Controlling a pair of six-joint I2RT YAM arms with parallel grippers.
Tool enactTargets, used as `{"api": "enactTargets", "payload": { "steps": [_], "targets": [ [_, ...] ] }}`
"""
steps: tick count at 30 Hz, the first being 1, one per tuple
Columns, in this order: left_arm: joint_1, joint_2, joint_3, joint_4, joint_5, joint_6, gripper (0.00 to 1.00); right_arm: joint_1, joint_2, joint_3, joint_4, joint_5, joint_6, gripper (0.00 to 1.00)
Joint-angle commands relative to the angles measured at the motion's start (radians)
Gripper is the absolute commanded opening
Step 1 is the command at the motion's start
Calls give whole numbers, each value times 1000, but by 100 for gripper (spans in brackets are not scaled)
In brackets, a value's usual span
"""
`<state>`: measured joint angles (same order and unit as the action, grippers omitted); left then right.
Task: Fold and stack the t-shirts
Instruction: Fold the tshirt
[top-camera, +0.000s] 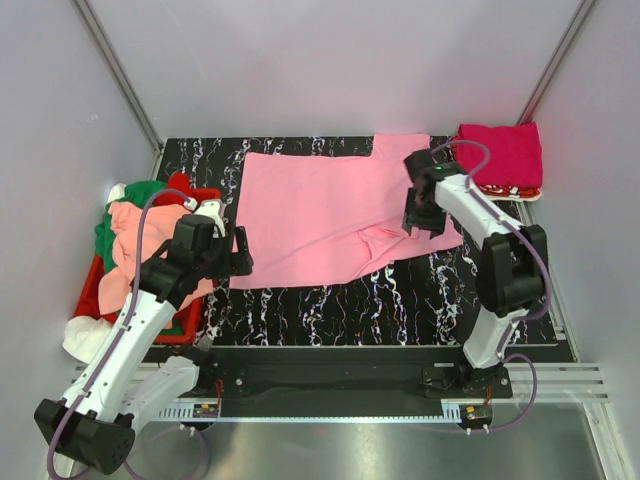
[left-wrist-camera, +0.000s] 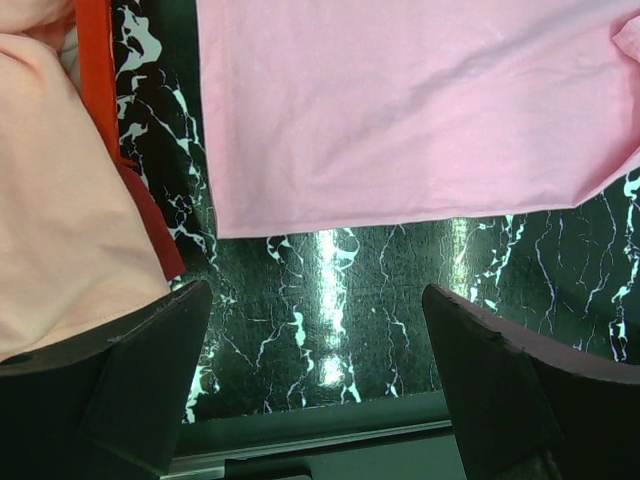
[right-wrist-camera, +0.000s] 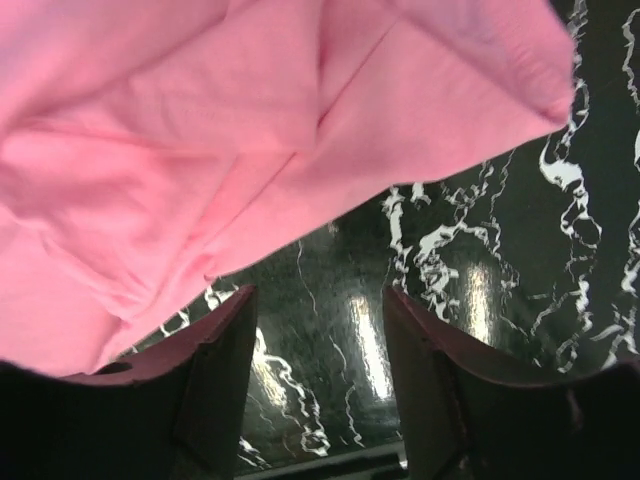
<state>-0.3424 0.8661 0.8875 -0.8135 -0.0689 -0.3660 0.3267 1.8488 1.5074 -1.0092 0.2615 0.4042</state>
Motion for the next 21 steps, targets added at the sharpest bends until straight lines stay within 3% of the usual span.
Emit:
{"api": "enactTargets", "payload": {
  "steps": [1,12,21],
  "targets": [
    [0,-3,-4,40,-23,4,94,-96,-54,-65,201,-151,50,58],
    [0,14,-2,40,-25,2,94,-175,102,-9,304,-297,48,51],
    [0,22,-2,39,-23,2,94,-179,139,-52,340,-266,81,49]
  ]
}}
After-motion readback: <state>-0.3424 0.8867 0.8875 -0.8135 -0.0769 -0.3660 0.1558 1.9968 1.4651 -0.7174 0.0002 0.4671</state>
